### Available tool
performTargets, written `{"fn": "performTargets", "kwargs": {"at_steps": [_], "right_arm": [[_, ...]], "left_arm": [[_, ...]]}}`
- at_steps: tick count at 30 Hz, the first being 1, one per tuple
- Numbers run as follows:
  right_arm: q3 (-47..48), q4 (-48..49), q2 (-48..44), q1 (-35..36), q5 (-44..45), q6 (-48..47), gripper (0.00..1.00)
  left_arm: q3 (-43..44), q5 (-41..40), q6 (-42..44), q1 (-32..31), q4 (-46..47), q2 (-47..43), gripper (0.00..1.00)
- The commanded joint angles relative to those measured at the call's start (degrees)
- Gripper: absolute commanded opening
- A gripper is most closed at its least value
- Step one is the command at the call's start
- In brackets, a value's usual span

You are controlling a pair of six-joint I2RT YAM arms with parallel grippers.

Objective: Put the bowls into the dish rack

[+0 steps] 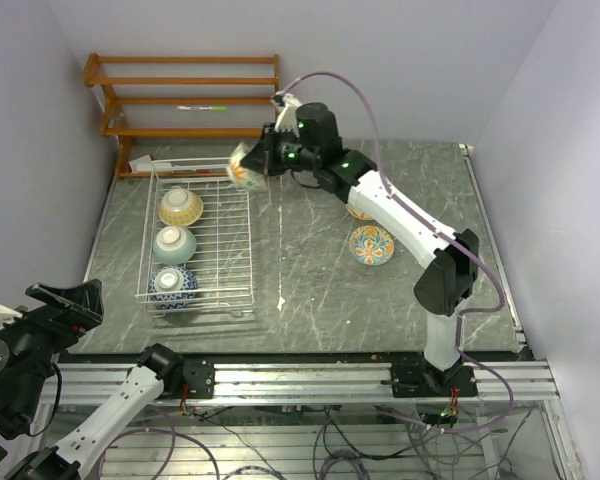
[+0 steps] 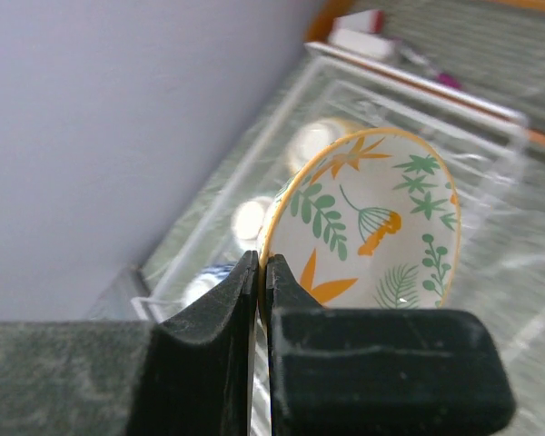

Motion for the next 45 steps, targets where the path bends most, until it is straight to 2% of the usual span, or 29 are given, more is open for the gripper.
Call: {"fn": "performTargets", "kwargs": {"at_steps": [1,9,14,25,36,39,45], "right_arm": [[0.87,13.55,4.36,4.21,-9.37,9.86,0.00],[-3.68,33.34,12.86,5.10,-14.86,24.17,0.00],[-3.77,42.40,18.73,4.98,-17.90,29.68,0.00],[-7.99,51.56,25.51,3.97,-17.59,37.60,0.00],[-9.96,51.84,28.80,2.75,-18.36,38.76,0.00],[-10.99,48.53,28.55,2.29,-17.54,36.60,0.00],[-12.52,41.93,28.33,1.60,-16.49,33.47,0.09]], "left_arm": [[1.21,-0.42,1.01,-0.68,-0.05,-0.52,0.99],[2.28,-0.41,0.23,-0.77,-1.11,-0.68,0.99],[2.46,0.08,-0.33,-0.77,-1.57,-0.89,0.99],[1.77,-0.15,-0.12,-0.78,-0.87,-0.43,0.99],[0.19,-0.18,0.27,-0.74,0.33,-0.77,0.99],[0.10,-0.23,0.40,-0.74,0.47,-0.90,0.99],[0.63,-0.78,0.41,-0.88,-0.26,-0.96,0.99]]}}
